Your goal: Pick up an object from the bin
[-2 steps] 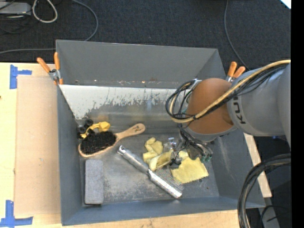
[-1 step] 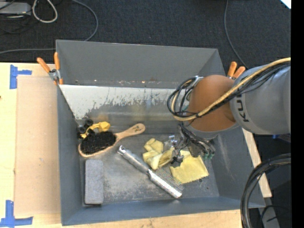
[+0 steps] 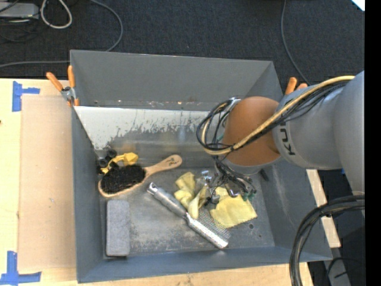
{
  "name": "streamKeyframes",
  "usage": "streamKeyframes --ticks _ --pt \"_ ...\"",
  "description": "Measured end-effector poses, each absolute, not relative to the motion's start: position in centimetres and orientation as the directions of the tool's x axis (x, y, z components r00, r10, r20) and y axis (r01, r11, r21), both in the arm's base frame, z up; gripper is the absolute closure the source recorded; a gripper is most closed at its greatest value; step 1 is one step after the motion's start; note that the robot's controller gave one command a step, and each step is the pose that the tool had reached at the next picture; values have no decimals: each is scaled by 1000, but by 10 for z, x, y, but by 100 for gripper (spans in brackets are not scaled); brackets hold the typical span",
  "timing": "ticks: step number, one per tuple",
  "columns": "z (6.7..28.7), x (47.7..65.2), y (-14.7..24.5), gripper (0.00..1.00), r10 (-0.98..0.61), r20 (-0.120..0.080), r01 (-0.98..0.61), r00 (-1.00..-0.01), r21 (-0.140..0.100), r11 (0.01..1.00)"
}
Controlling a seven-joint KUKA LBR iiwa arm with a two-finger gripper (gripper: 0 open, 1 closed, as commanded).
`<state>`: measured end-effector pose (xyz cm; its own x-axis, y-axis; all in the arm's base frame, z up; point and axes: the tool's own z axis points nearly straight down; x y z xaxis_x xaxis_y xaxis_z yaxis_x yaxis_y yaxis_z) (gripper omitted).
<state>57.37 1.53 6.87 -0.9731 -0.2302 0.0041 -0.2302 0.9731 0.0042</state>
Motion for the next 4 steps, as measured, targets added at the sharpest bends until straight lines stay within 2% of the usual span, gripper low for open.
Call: streamKeyframes --ticks 1,2,3,4 --pt "119 576 2 100 -268 -4 -268 -963 2 963" --pt "83 575 10 100 -222 12 -222 -975 7 975" --pt "176 578 9 100 -257 3 -257 -966 5 966" --pt "113 577 17 100 -247 10 -247 -969 8 969"
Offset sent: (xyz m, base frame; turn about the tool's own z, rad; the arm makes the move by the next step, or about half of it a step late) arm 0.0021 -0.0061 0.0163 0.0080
